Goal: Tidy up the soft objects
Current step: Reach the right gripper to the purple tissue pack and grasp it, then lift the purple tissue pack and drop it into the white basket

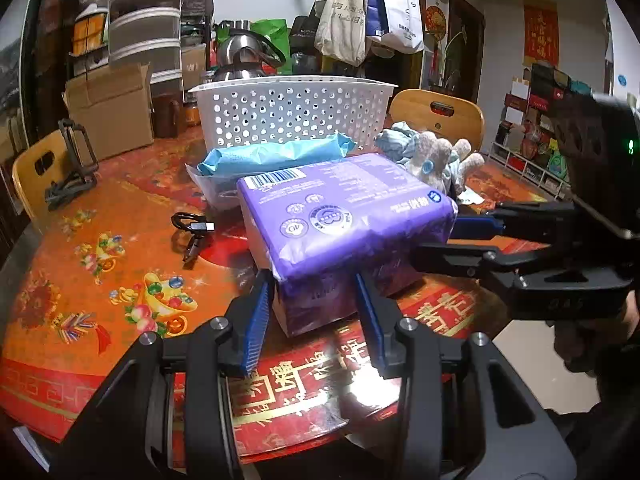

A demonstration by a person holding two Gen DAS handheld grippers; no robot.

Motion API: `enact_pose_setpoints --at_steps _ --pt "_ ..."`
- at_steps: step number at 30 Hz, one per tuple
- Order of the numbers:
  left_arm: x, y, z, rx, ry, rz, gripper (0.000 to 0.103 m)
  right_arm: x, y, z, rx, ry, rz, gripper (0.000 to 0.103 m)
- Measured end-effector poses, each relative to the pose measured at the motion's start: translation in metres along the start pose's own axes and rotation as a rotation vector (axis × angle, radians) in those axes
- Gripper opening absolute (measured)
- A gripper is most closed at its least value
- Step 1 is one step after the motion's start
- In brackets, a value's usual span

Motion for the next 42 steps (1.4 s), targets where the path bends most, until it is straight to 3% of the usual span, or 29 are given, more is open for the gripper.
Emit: enact_pose_setpoints --at_steps 3,19,31,42 --pt "0.003 -0.003 -0.002 0.007 0.020 -0.020 0.040 -0.001 -0.001 0.000 0.000 -0.009 0.008 0.042" --pt "-0.005 -0.002 0.001 -0.009 -0.009 0.074 0.035 -0.004 -0.009 0.005 0.014 -0.038 0.003 0.030" --pt "0.008 0.023 0.032 0.008 0.007 0.029 0.035 -0.014 0.012 0.041 0.099 -0.057 0.019 0.029" --pt "0.018 0.061 0.058 0.080 0.025 0.006 0.035 -0.017 0.038 0.070 0.183 -0.088 0.045 0.029"
Point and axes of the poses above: each gripper's, at about its wrist camera, not at the fingertips, and z roughly against the way its jaws point, x to its right, y to its top, the point moved 3 cm from there along -z, roughly the way its jaws point, and after that the axes turned 9 degrees about -z, right-handed, at the moved point
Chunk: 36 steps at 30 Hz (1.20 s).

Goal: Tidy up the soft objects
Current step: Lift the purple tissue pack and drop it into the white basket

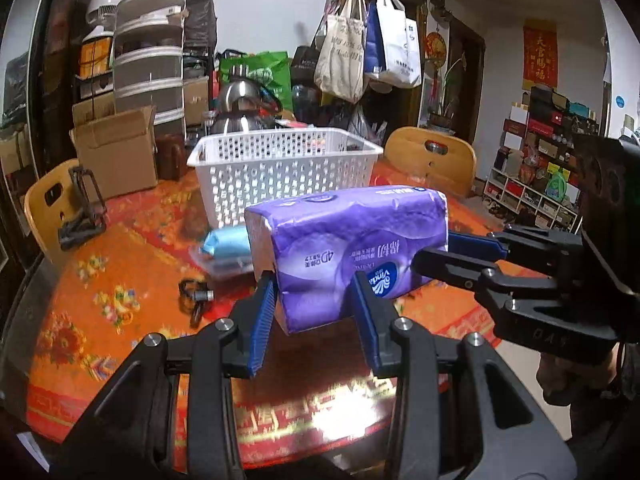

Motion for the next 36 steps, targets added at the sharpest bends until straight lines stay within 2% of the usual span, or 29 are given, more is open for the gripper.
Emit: enact_pose_setpoints --at_steps 11,21,28,31,36 --pt "0.002 0.064 -0.024 0.067 -0.006 -0.014 0.035 0.035 0.051 -0.009 0.047 -0.024 -0.005 0.029" --pt "-0.023 0.130 -0.067 0.098 -0.006 -0.002 0.036 0.060 0.113 -0.037 0.047 -0.027 0.013 0.029" --pt "-0.061 0.195 -0.117 0.067 -0.008 0.022 0.036 0.081 0.165 -0.079 0.013 -0.054 0.018 0.029" --pt "-0.077 0.218 -0.145 0.037 -0.022 0.044 0.036 0.095 0.183 -0.105 -0.028 -0.057 -0.001 0.029" --pt "-0.111 0.244 -0.204 -0.018 -0.081 0.114 0.036 0.118 0.204 -0.145 -0.071 -0.063 -0.038 0.029"
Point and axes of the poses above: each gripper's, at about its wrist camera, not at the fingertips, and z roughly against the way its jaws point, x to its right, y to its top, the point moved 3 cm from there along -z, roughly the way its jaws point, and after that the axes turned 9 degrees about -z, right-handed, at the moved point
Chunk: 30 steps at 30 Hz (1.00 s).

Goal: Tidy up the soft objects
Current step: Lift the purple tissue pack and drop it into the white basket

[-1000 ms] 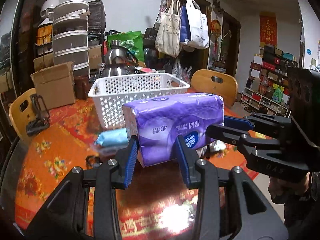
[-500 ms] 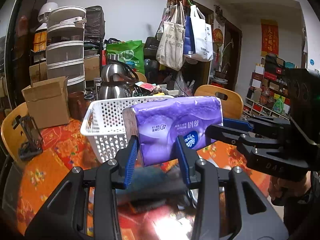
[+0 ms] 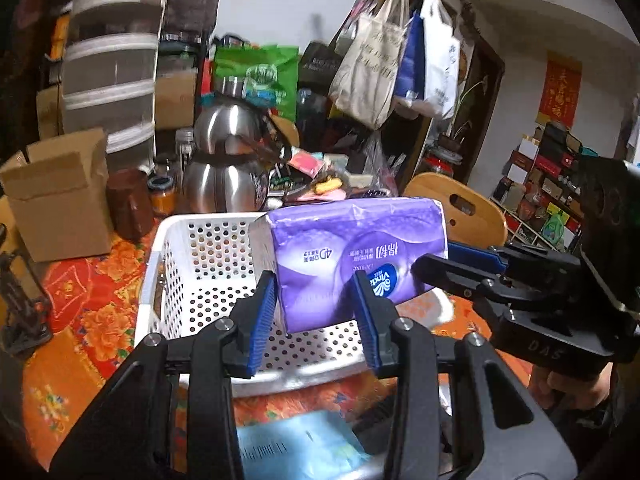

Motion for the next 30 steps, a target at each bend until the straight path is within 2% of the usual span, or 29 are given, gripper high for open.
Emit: enact_pose_setpoints --at_steps 4,10,16,18,20,21,22,23,24,25,28,30 --pt "-0.025 0.008 -0.048 -0.071 -0.011 0.037 0.036 0.010 0.006 -0.040 -0.080 -0.012 0.002 0.029" --pt "-0.049 -0.003 -0.097 -0.157 0.022 0.067 0.036 0.021 0.002 -0.083 -0.165 0.005 -0.043 0.029" --pt "-0.063 -0.008 -0.117 -0.197 0.036 0.102 0.040 0.023 0.001 -0.102 -0.196 0.007 -0.050 0.029" --pt "-0.067 -0.009 -0.121 -0.212 0.020 0.126 0.040 0.025 0.002 -0.106 -0.202 -0.013 -0.044 0.030" --pt "-0.075 -0.011 -0.120 -0.196 0.046 0.158 0.044 0.028 0.002 -0.103 -0.191 -0.047 -0.039 0.033" --pt "-0.078 -0.012 -0.118 -0.191 0.057 0.159 0.047 0.032 0.001 -0.101 -0.184 -0.055 -0.052 0.044" --pt "-0.079 -0.013 -0.116 -0.187 0.060 0.160 0.055 0.034 0.001 -0.100 -0.183 -0.056 -0.061 0.060" --pt "-0.080 -0.013 -0.113 -0.185 0.060 0.159 0.061 0.037 -0.001 -0.098 -0.181 -0.052 -0.072 0.065" --pt "-0.081 -0.014 -0.111 -0.181 0.062 0.157 0.073 0.040 -0.002 -0.096 -0.176 -0.051 -0.083 0.067" --pt "-0.080 -0.014 -0.107 -0.174 0.072 0.145 0.080 0.042 -0.004 -0.094 -0.176 -0.056 -0.096 0.067" --pt "-0.073 -0.014 -0.093 -0.145 0.129 0.091 0.082 0.043 -0.009 -0.088 -0.180 -0.039 -0.109 0.067" --pt "-0.066 -0.015 -0.086 -0.133 0.120 0.073 0.083 0.041 -0.012 -0.083 -0.174 -0.055 -0.098 0.067"
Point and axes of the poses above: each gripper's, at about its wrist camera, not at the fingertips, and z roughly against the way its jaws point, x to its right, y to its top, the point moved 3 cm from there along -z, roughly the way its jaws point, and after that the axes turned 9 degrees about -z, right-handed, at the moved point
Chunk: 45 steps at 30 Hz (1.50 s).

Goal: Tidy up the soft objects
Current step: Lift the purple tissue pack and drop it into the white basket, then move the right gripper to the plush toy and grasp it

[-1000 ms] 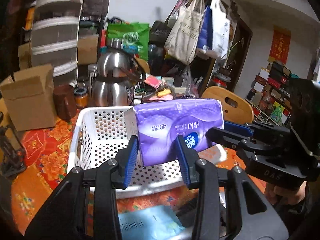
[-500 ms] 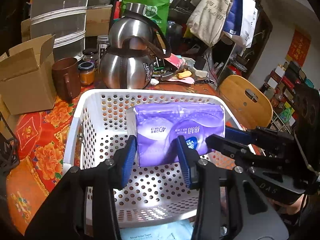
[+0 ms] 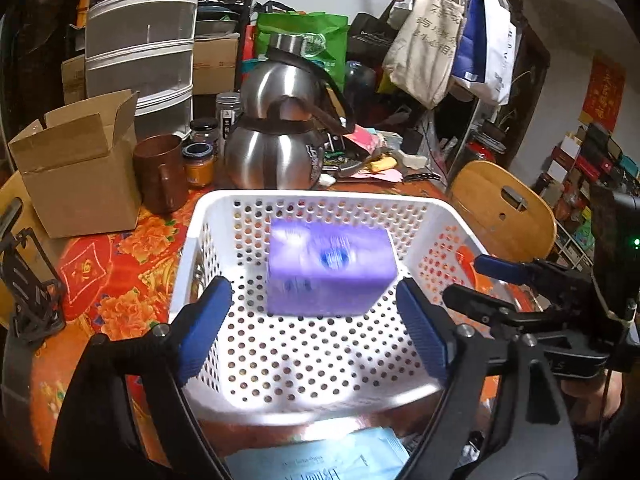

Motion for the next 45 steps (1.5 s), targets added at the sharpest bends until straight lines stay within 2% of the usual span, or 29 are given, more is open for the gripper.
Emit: enact_pose_setpoints --at_steps 10,17,21,28,31,33,38,39,43,45 --pt "0.009 -0.029 0.031 0.017 0.002 0.015 0.084 -0.005 -0.025 0.036 0.044 0.044 -0.019 0.067" --pt "0.018 -0.063 0.066 0.029 0.065 0.035 0.084 -0.007 -0.060 0.079 0.089 0.071 -0.023 0.067" --pt "0.047 -0.099 0.106 0.078 0.082 -0.036 0.091 -0.004 -0.099 0.114 0.130 0.042 -0.004 0.073" --pt "0.096 -0.194 0.168 0.159 0.090 -0.058 0.091 0.013 -0.192 0.159 0.178 0.023 0.020 0.079" --pt "0.122 -0.227 0.178 0.152 0.076 -0.089 0.091 0.017 -0.227 0.166 0.183 0.002 0.023 0.079" --pt "0.141 -0.243 0.182 0.141 0.076 -0.133 0.091 0.018 -0.245 0.167 0.167 0.019 0.026 0.079" --pt "0.165 -0.251 0.178 0.139 0.041 -0.129 0.091 0.019 -0.262 0.174 0.188 0.046 0.005 0.079" --pt "0.169 -0.250 0.177 0.140 0.040 -0.125 0.091 0.021 -0.262 0.174 0.194 0.049 -0.002 0.077" --pt "0.178 -0.246 0.168 0.132 0.019 -0.130 0.091 0.029 -0.257 0.167 0.181 0.056 -0.018 0.049" --pt "0.185 -0.244 0.160 0.122 0.009 -0.140 0.091 0.030 -0.254 0.162 0.174 0.065 -0.020 0.047"
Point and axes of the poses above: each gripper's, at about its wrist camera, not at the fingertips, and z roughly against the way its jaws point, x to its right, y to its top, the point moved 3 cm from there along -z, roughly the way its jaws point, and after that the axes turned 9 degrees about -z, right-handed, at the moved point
